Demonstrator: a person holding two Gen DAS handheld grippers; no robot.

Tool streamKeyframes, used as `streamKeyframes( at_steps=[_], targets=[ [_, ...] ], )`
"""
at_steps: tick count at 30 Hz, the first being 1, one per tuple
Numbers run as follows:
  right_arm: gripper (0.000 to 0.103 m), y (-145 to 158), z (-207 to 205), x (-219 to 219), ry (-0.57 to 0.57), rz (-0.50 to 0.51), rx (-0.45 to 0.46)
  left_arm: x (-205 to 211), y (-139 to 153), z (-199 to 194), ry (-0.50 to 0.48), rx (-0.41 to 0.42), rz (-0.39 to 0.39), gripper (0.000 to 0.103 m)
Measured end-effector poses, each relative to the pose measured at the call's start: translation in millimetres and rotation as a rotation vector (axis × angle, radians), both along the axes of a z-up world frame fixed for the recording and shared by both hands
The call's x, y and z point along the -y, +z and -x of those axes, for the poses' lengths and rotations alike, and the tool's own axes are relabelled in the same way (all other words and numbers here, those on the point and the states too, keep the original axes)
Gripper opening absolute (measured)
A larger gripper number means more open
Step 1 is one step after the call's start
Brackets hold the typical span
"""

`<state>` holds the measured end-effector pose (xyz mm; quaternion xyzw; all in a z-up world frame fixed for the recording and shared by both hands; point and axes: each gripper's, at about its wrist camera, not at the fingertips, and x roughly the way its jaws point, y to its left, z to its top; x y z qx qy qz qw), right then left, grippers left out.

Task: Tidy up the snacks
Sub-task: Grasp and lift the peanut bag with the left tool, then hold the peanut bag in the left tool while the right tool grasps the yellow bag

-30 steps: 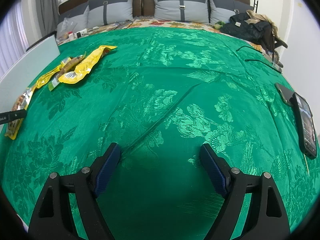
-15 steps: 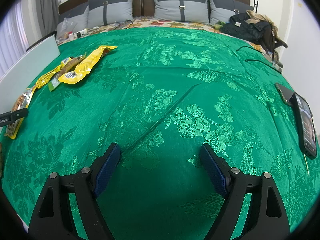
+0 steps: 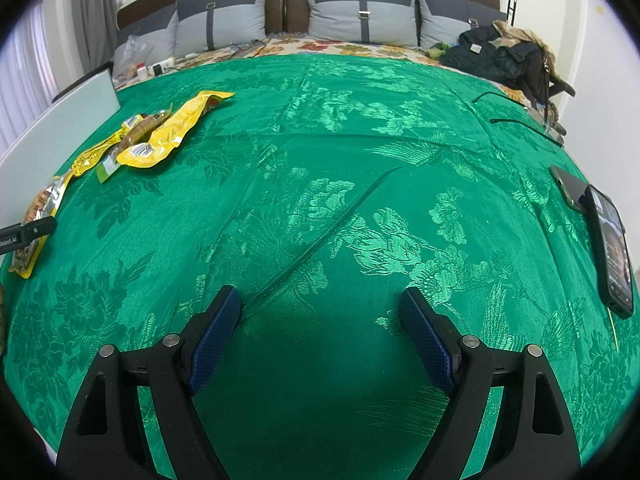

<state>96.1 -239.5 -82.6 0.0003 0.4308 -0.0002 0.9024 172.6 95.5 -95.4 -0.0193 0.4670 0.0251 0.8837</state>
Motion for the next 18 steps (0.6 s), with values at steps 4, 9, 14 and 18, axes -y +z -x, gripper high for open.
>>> streamKeyframes(
  at_steps=[4,9,14,18],
  targets=[
    [0.086,1.0,-1.2,-0.5,-0.013,-0.004,-0.010,0.0,0.0,-0.1,0.000,0.000,0.000,0.103],
    [0.085,28.1,-43.3,-17.5,-0.047,-0.114,-0.068,-0.7,0.2,1.3,-0.001,0.000,0.000,0.103],
    [0.084,55.4,-121.7,-68.4,0.040,-0.202,-0.092,-1.4,0.5,3.0,-0.001,0.001,0.001,0.103],
    [0.084,45.3,-170.4,-103.2,0.052,-0.211,-0.161,0.7,0.1,-0.2,-0.002,0.000,0.001,0.103]
  ],
)
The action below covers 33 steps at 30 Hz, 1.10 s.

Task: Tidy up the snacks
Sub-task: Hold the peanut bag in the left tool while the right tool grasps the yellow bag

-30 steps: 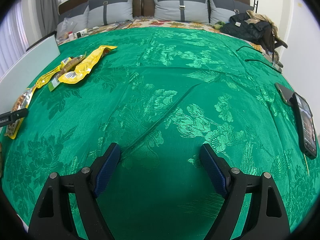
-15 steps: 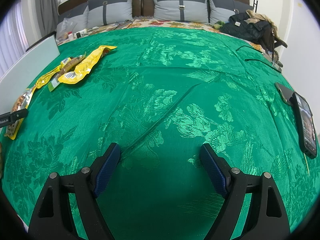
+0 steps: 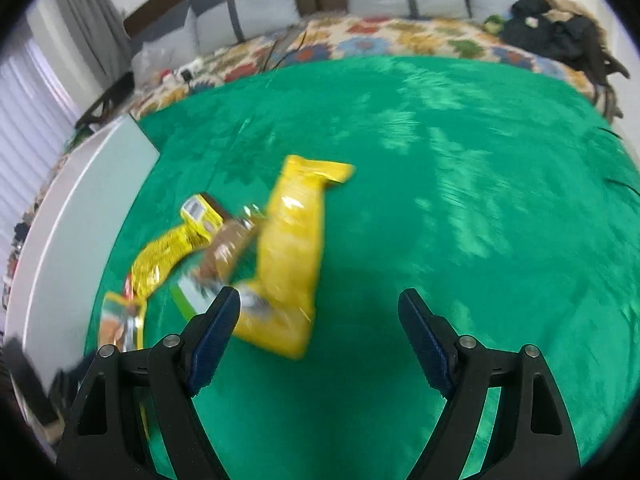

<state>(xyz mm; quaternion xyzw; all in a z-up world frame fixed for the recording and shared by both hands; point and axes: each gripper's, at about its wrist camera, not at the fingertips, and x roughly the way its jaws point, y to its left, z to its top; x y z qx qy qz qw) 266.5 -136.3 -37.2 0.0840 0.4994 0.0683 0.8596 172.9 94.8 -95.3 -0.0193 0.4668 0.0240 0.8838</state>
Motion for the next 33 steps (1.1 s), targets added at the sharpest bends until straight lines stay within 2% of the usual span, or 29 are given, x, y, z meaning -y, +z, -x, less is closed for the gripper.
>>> streamKeyframes(
  at_steps=[5,10,11,13,20,25,30,31,32,33],
  targets=[
    [0.084,-24.3,-20.9,-19.2,-0.041,-0.038,-0.056,-0.3,-0.2,0.1,0.000,0.000,0.000,0.103],
    [0.078,-30.5,-25.2,-22.6,-0.054,0.022,-0.059,-0.4,-0.3,0.2,0.000,0.001,0.000,0.103],
    [0.062,-30.0,-23.8,-21.7,-0.047,0.034,-0.061,0.0,0.4,0.4,-0.001,0.001,0.000,0.103],
    [0.037,-27.6,-21.5,-19.7,-0.025,0.046,-0.059,0.0,0.4,0.5,-0.001,0.001,0.000,0.103],
    [0.035,-20.8,12.5,-4.5,0.113,0.038,-0.109,0.1,0.1,0.7,-0.001,0.001,0.000,0.103],
    [0.035,-20.1,70.3,17.9,0.211,-0.003,-0.149,-0.2,0.2,0.6,-0.001,0.001,0.000,0.103],
    [0.037,-25.4,102.0,36.1,0.213,0.035,-0.154,-0.5,0.0,0.4,-0.002,0.001,0.000,0.103],
    [0.044,-24.6,103.2,38.8,0.193,0.055,-0.145,-0.5,-0.2,0.6,-0.002,0.001,0.001,0.103],
    [0.056,-23.8,103.2,39.7,0.180,0.064,-0.139,-0.6,-0.3,0.6,-0.003,0.001,0.001,0.103],
    [0.061,-22.5,102.0,39.2,0.168,0.070,-0.131,-0.6,-0.1,0.4,-0.002,0.001,0.001,0.103]
  ],
)
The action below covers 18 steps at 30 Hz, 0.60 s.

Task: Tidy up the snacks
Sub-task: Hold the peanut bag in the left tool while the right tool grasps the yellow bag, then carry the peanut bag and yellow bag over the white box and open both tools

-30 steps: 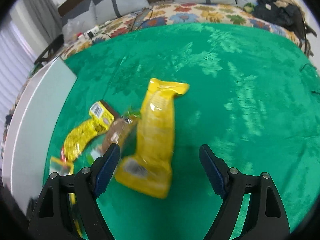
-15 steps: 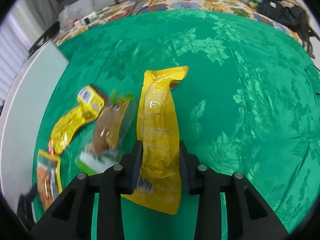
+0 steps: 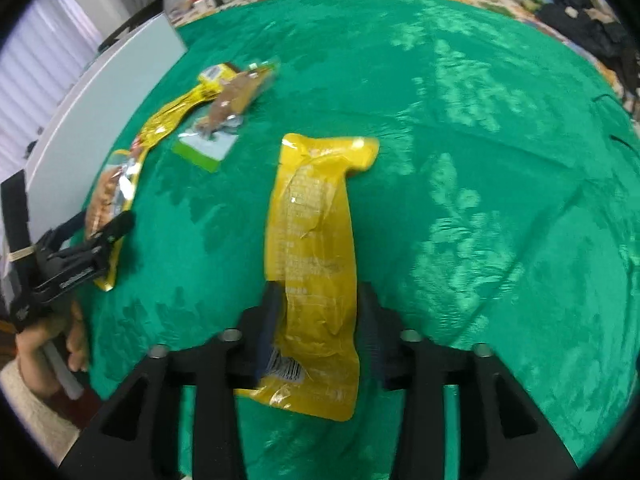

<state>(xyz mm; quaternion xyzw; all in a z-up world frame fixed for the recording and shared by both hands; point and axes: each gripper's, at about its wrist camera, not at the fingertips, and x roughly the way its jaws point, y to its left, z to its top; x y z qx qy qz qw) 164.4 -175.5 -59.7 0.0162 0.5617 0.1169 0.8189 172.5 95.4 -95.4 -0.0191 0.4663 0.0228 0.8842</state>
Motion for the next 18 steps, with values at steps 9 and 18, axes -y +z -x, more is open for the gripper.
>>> streamKeyframes(
  at_steps=[9,18],
  targets=[
    [0.071,-12.9,-14.5,-44.5,0.052,0.156,0.011,0.8,6.7,-7.2,-0.098,-0.101,0.004,0.102],
    [0.050,12.1,23.3,21.4,-0.098,-0.105,0.023,-25.7,37.6,22.1,-0.105,-0.079,0.167,0.052]
  ],
)
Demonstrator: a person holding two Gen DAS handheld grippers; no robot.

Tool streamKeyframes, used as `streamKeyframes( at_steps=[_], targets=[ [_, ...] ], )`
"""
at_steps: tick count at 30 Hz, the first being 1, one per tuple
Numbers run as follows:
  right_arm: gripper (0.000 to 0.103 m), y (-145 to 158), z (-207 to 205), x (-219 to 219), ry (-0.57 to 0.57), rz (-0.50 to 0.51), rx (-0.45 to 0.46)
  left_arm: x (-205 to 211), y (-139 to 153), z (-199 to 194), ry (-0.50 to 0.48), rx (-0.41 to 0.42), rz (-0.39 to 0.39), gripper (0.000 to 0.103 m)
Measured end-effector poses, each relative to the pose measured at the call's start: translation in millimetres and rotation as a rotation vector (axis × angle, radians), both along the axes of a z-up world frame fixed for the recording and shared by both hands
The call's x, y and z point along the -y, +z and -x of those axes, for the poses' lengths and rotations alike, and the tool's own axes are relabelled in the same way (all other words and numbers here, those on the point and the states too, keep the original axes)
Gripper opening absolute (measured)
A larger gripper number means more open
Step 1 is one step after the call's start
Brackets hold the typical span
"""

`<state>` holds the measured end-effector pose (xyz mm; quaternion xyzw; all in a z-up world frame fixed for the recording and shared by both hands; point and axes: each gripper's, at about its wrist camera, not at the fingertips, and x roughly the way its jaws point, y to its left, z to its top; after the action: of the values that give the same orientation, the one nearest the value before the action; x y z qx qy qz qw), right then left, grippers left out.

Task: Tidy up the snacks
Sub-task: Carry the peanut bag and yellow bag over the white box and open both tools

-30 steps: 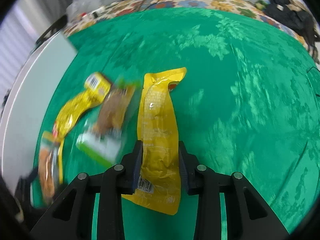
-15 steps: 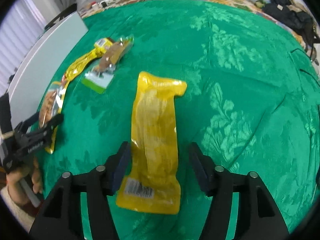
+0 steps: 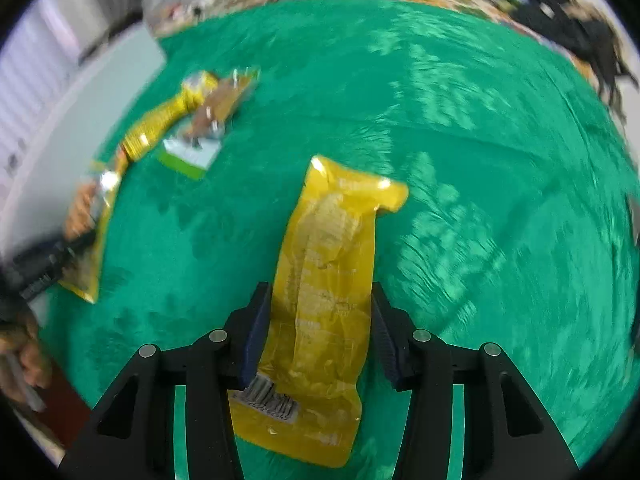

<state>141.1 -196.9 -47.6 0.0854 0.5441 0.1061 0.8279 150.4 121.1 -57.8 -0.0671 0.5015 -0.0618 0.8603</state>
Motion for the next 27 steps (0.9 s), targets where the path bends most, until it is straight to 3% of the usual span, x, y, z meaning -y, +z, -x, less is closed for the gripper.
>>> streamKeyframes(
  at_steps=[2,4,6,13,16,20,24,27],
  targets=[
    [0.049,3.1,7.6,5.9,-0.015,-0.033,-0.009,1.2,4.4,9.2,-0.009,-0.006,0.050,0.052],
    [0.050,2.2,8.9,0.0,-0.011,0.018,-0.021,2.4,11.1,19.9,-0.015,-0.006,0.107,0.052],
    [0.050,6.0,11.5,-7.8,-0.002,0.004,-0.023,-0.7,25.0,31.0,-0.016,0.011,0.175,0.052],
    [0.050,62.1,-9.0,-74.1,0.056,-0.279,0.040,-55.1,101.4,51.5,0.054,0.149,0.301,0.052],
    [0.050,92.9,-18.6,-127.9,0.136,-0.375,0.084,-99.6,127.2,50.7,0.132,0.202,0.277,0.052],
    [0.050,129.8,-27.5,-226.1,0.283,-0.457,0.136,-169.3,135.6,45.5,0.277,0.217,0.169,0.052],
    [0.050,140.7,-25.9,-312.3,0.401,-0.437,0.183,-224.3,119.4,45.4,0.396,0.178,0.120,0.054],
    [0.055,126.7,-27.3,-362.2,0.461,-0.438,0.174,-250.4,93.0,46.1,0.453,0.100,0.027,0.064]
  ],
)
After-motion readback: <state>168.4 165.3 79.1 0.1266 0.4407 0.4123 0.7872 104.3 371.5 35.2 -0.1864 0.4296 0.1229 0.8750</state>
